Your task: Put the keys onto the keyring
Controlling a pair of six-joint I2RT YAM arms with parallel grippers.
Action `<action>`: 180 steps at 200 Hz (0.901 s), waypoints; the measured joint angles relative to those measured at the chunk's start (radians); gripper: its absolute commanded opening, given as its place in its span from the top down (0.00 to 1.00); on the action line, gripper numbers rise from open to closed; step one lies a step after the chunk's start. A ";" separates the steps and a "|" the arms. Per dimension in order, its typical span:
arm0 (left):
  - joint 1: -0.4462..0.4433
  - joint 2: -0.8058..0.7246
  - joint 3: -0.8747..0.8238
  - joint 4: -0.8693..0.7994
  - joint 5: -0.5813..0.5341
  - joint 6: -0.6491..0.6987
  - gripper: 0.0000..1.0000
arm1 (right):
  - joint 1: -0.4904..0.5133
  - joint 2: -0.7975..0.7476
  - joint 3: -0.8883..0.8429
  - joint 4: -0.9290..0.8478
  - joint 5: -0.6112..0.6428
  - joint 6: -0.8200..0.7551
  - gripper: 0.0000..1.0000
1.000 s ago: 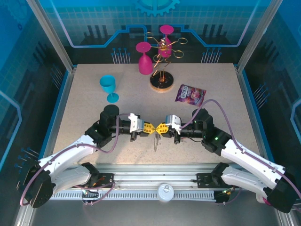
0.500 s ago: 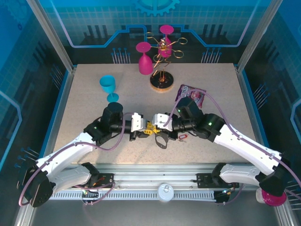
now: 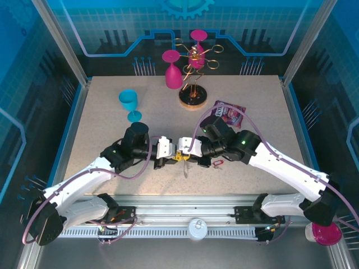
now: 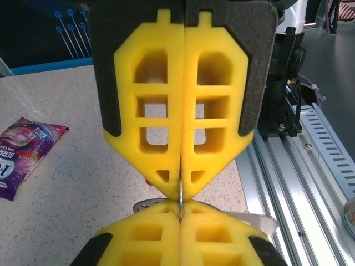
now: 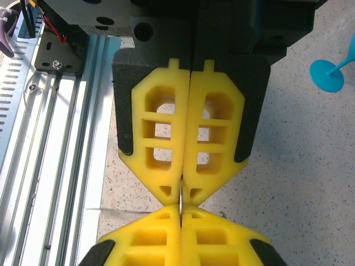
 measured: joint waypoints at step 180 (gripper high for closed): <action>-0.030 -0.026 -0.016 0.020 -0.053 0.089 1.00 | -0.108 -0.301 -0.377 0.340 0.116 0.335 0.77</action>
